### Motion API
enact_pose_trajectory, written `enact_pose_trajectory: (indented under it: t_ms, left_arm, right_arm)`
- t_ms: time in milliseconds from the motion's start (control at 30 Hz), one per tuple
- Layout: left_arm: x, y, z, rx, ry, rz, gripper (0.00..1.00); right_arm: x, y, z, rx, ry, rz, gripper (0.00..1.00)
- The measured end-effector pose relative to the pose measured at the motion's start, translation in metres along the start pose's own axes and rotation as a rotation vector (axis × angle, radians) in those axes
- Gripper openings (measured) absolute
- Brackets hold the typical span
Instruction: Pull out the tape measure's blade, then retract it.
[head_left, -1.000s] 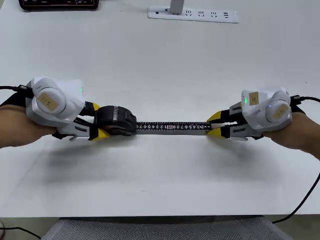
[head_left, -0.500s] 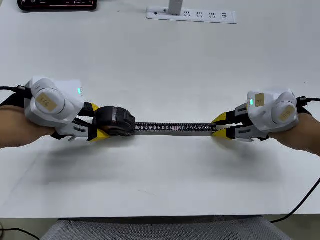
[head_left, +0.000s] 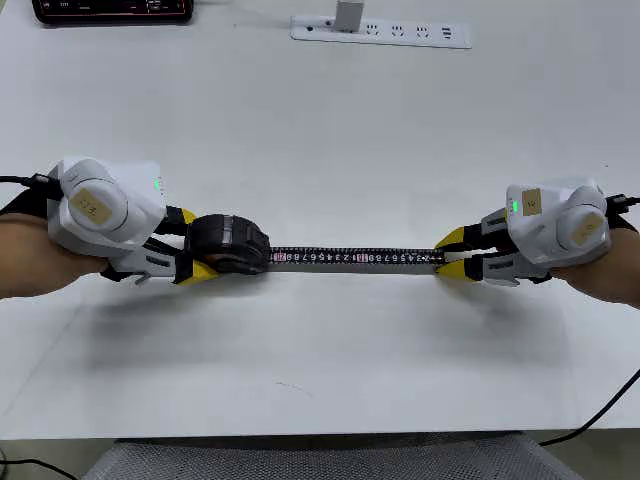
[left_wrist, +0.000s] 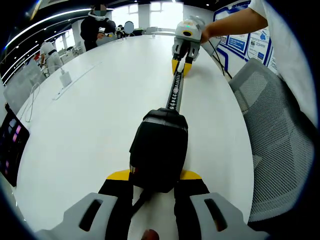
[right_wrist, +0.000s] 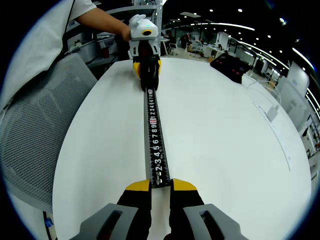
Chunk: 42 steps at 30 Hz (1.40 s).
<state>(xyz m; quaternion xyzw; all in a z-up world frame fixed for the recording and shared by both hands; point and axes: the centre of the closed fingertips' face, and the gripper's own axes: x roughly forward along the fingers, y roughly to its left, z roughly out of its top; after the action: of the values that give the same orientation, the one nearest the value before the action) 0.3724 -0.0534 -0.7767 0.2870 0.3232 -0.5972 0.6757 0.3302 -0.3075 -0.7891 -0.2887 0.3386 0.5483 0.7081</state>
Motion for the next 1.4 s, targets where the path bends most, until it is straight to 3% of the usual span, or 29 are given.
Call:
enact_pose_trajectory:
  t_ms: [967, 1400]
  left_arm:
    - [0.000, 0.000, 0.001, 0.002, -0.004, 0.002, 0.26]
    - [0.000, 0.000, 0.003, -0.004, -0.004, 0.011, 0.27]
  right_arm:
    - [-0.022, -0.002, -0.028, 0.023, 0.044, -0.022, 0.09]
    - [-0.021, 0.000, -0.029, 0.044, 0.070, -0.015, 0.10]
